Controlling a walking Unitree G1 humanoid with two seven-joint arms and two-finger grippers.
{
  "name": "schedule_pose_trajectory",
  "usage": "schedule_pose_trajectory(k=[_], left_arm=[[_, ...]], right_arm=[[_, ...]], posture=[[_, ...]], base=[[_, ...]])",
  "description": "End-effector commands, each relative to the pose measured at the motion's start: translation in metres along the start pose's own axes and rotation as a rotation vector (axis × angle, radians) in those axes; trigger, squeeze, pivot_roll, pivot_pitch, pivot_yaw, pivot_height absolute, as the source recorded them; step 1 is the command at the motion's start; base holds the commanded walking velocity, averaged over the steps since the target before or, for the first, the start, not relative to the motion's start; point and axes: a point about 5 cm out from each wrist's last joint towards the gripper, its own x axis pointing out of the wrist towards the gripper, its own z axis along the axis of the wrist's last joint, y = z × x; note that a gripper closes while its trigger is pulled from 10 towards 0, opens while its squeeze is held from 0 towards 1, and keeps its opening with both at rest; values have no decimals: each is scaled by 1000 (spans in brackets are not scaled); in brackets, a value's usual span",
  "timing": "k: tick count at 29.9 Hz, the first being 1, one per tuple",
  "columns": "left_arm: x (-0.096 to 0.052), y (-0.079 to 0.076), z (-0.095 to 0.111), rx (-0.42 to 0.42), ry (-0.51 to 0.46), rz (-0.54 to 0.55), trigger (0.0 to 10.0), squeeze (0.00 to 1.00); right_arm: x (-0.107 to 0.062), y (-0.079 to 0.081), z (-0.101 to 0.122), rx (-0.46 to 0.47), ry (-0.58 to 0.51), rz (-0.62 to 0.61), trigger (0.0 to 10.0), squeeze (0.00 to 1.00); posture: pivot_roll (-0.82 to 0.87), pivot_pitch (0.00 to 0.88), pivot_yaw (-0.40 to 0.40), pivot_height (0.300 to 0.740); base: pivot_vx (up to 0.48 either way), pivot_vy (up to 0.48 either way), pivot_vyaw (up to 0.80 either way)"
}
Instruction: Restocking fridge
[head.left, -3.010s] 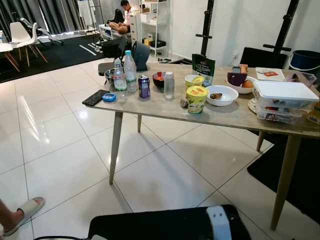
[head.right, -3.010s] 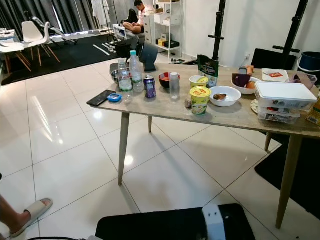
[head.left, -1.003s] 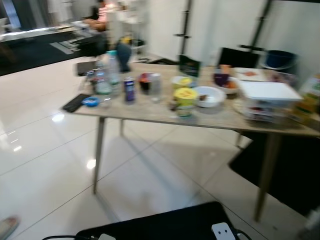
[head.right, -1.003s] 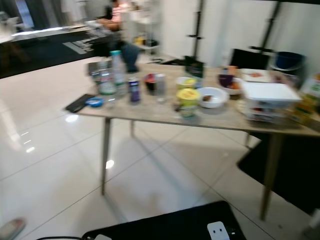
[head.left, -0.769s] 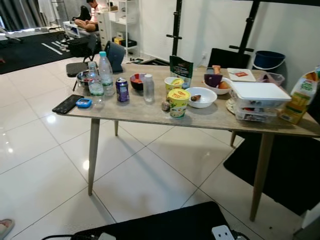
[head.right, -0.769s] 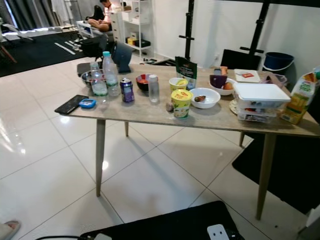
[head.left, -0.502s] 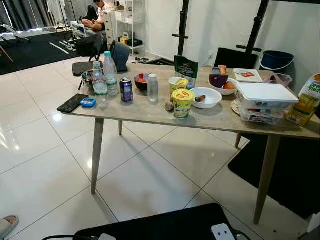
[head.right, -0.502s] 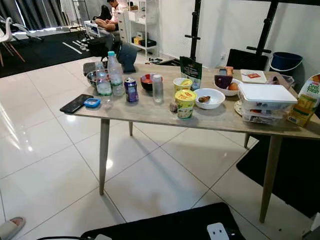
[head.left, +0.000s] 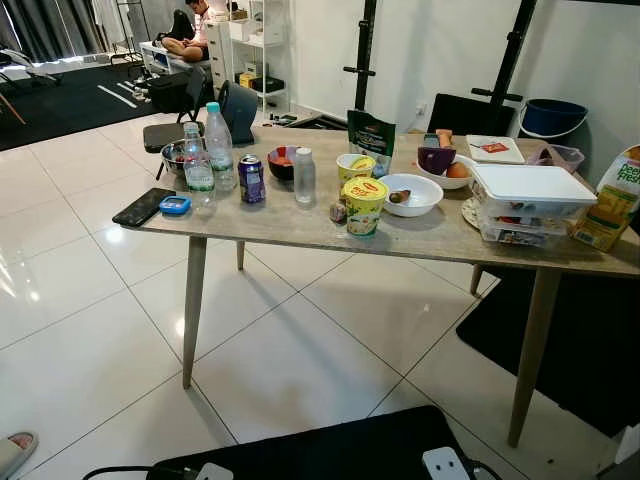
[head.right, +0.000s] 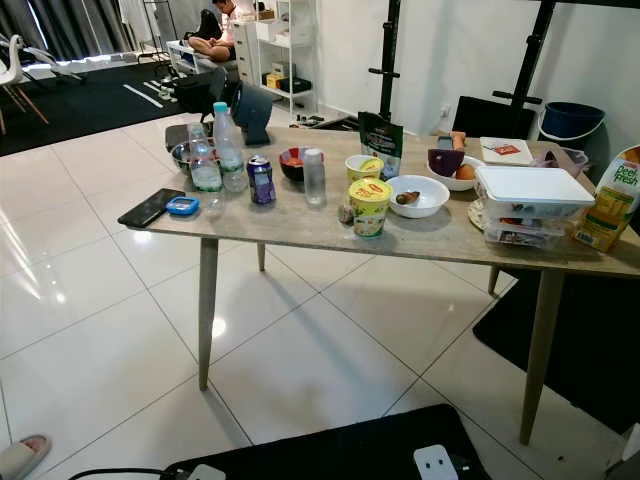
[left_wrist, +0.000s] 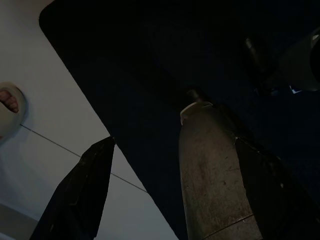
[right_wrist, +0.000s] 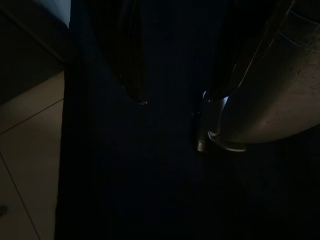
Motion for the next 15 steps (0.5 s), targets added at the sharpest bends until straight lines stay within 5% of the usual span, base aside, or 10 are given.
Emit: schedule_pose_trajectory(k=[1, 15], left_arm=[[-1, 5, -3, 6, 14, 9, 10000, 0], [-2, 5, -7, 2, 24, 0, 10000, 0]], right_arm=[[0, 1, -1, 2, 0, 4, 10000, 0], [0, 4, -4, 34, 4, 2, 10000, 0]], posture=[[-68, 0, 22, 740], [-74, 0, 38, 740]], base=[[0, 0, 0], [230, 0, 0]])
